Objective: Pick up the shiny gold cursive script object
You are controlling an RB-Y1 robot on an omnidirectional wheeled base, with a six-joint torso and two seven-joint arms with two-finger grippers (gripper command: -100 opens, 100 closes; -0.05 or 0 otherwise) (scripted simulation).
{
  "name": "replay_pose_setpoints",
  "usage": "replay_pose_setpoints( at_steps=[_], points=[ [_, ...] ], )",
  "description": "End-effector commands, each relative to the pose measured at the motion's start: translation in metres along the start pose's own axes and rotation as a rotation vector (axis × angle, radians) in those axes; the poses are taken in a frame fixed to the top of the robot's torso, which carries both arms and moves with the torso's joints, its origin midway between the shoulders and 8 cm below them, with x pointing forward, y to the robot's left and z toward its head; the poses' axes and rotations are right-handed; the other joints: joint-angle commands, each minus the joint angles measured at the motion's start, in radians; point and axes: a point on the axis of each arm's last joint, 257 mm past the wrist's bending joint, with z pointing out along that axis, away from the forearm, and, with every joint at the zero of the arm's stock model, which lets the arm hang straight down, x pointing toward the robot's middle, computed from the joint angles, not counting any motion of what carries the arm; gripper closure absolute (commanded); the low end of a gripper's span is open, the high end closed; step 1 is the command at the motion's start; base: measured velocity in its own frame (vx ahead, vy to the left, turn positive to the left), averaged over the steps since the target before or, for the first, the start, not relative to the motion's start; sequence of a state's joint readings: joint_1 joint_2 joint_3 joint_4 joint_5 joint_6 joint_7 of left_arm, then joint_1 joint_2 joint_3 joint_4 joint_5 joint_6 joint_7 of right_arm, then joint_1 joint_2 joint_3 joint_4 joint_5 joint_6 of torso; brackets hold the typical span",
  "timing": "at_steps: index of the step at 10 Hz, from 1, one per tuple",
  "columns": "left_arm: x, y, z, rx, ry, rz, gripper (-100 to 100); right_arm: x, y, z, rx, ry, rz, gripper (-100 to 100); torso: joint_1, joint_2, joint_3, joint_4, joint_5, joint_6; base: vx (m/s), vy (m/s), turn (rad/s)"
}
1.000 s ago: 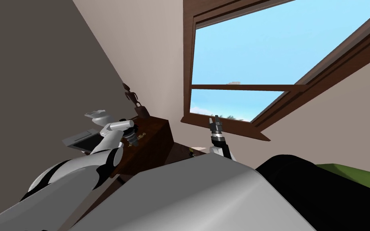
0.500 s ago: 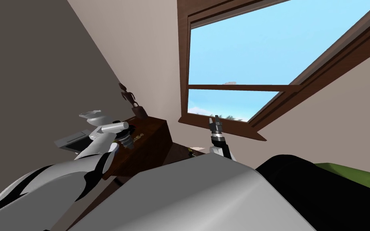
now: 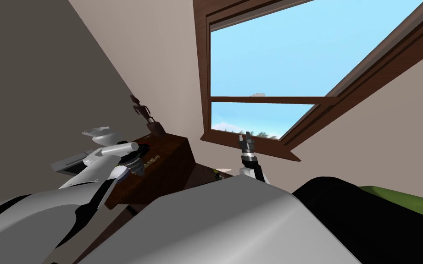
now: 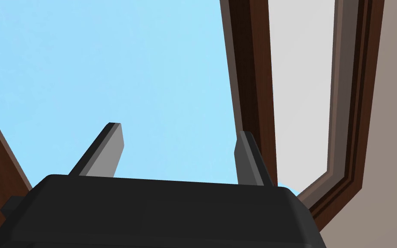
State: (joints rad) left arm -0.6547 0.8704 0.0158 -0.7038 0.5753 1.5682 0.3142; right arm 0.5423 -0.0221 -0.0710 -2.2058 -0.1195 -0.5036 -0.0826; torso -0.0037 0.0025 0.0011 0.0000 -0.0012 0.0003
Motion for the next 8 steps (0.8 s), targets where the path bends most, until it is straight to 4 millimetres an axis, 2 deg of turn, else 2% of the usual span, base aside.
replay_pose_setpoints(
  at_steps=[1,2,7,8],
  points=[
    [0.004,0.001,-0.002,-0.010,0.029,-0.004,-100,0.000,0.000,0.000,0.000,0.000,0.000,0,0.000,0.000,0.000,0.000,0.000,0.000,0.013,-0.055,-0.049],
    [0.010,0.003,-0.002,-0.017,0.050,-0.004,-100,0.000,0.000,0.000,0.000,0.000,0.000,0,0.001,-0.001,0.000,0.000,0.000,0.000,0.007,-0.007,-0.041],
    [0.010,0.003,-0.002,-0.017,0.050,-0.004,-100,0.000,0.000,0.000,0.000,0.000,0.000,0,0.007,0.001,0.000,0.000,0.002,0.000,-0.005,0.035,0.028],
    [-0.002,0.002,0.004,-0.015,0.051,0.014,-100,0.000,0.000,0.000,0.000,0.000,0.000,0,0.007,0.000,0.000,0.000,0.002,0.000,-0.015,-0.027,0.045]
  ],
)
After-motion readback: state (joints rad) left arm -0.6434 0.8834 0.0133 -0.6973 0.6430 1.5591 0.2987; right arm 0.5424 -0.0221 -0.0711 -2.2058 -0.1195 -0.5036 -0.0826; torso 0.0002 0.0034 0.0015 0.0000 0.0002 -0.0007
